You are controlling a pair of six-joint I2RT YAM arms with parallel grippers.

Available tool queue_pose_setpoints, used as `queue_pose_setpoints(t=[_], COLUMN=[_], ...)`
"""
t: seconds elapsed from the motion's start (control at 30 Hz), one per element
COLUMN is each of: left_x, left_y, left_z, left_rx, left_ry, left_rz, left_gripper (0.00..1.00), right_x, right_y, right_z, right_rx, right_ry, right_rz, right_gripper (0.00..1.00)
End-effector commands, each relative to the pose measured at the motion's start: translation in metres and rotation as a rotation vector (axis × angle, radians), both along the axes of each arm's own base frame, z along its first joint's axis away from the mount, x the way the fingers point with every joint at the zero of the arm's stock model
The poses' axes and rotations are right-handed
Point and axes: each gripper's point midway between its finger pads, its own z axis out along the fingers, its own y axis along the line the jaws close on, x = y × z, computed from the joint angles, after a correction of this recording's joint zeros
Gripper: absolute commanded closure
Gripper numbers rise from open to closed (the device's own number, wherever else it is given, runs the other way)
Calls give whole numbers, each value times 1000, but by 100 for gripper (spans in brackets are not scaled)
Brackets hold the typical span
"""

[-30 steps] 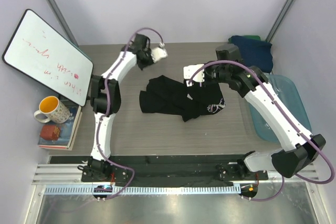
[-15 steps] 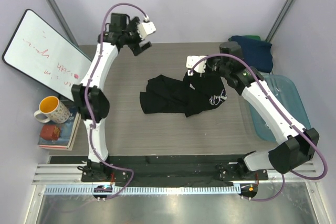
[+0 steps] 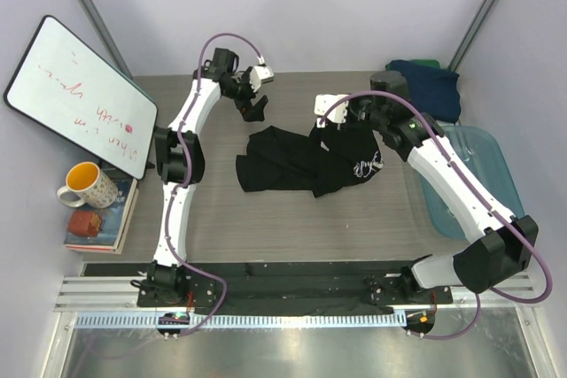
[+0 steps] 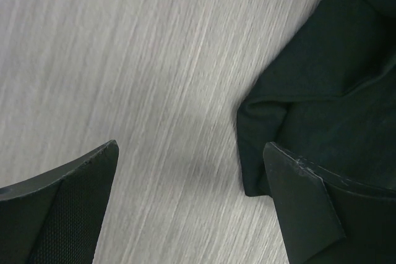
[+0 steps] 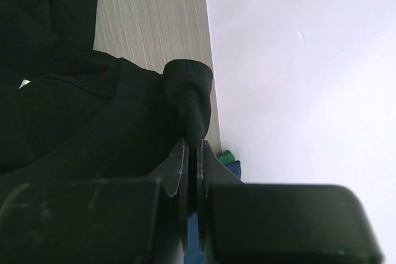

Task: Fold and stack the t-shirts
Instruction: Flatten out the tshirt

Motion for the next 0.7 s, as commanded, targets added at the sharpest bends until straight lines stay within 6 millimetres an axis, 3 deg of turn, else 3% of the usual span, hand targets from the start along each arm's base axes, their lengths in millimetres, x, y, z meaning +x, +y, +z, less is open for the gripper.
queue_pose_setpoints(t=[0.0, 0.4, 0.67], left_x=[5, 2, -29], left_y=[-11, -24, -32], left_z=[15, -17, -47], left_rx=[-68, -17, 115], left_ry=[-27, -5, 58], left_rz=[-29, -52, -138], left_gripper=[0, 0, 0], right_x=[4, 12, 17], right_y=[-3, -4, -4], right_z=[38, 39, 41], right_rx=[54, 59, 55], right_ry=[-112, -107, -114], right_rz=[-22, -36, -26], right_gripper=[99, 99, 99])
